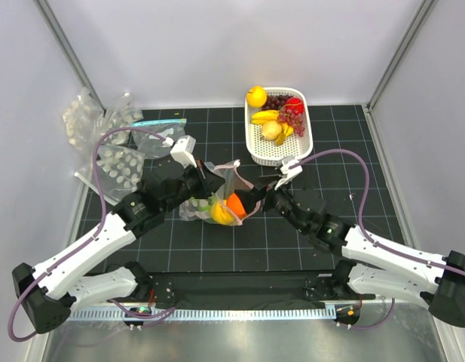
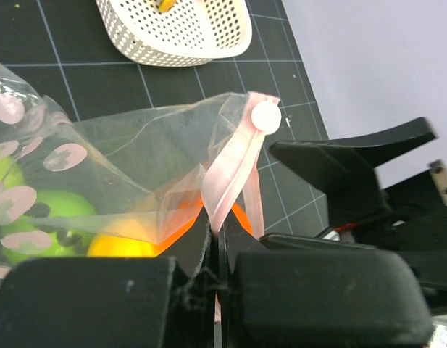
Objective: Place the food in the zip-top bag and seal the zipper
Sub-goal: Place the fake fruit in the zipper food storage bag, then adjust the zipper food storage bag at the center of the board.
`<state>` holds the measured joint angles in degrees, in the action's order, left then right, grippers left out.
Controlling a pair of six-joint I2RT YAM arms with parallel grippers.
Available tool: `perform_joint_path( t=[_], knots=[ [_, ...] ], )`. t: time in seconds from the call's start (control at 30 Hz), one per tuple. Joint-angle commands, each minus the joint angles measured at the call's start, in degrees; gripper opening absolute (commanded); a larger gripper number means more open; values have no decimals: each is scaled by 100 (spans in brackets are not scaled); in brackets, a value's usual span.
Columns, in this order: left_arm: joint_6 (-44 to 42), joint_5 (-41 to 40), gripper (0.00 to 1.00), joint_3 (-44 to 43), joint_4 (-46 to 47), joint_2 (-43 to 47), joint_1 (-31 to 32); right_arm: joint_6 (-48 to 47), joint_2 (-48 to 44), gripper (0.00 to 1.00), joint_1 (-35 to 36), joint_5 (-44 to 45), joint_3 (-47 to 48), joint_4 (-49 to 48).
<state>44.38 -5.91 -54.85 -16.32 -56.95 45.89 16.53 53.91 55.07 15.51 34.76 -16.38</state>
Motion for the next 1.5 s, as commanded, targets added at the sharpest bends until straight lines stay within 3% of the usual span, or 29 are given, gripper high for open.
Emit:
perform_joint_path(
  t=[0.0, 0.2, 0.4, 0.5, 0.6, 0.97, 1.07, 1.1, 1.23, 1.47],
  knots=[
    [0, -138, 0, -78, 173, -132, -10, -28, -135, 100, 13, 277, 22, -59],
    [132, -279, 0, -26, 173, -203, -10, 455, -231, 99, 13, -355, 241, 205],
    [45, -507, 0, -43, 111, -80, -10, 561, -40, 97, 13, 750, 583, 1329],
    [-17, -857, 0, -52, -73, 87, -36, 631, 163, 86, 21, 700, 751, 1498],
    [-26, -1165, 0, -8, -152, 263, -89, 728, 295, 83, 13, 690, 751, 1462],
    [-70, -1641, 0, -17, -302, 395, -142, 1159, 1112, 53, 13, 129, 918, 1366],
    [-96, -1720, 0, -26, -311, 404, -142, 1203, 1113, 27, 13, 84, 988, 1453],
    [-122, -1825, 0, -52, -346, 404, -142, 1177, 1043, 1, 13, 154, 1119, 1575],
    [-140, -2204, 0, -367, -662, 159, -142, 967, 543, 1, 13, 838, 1901, 2814],
    [-167, -1079, 0, -1765, -1654, -825, -133, 693, 892, 1, 13, 1191, 3940, 5247]
  ],
)
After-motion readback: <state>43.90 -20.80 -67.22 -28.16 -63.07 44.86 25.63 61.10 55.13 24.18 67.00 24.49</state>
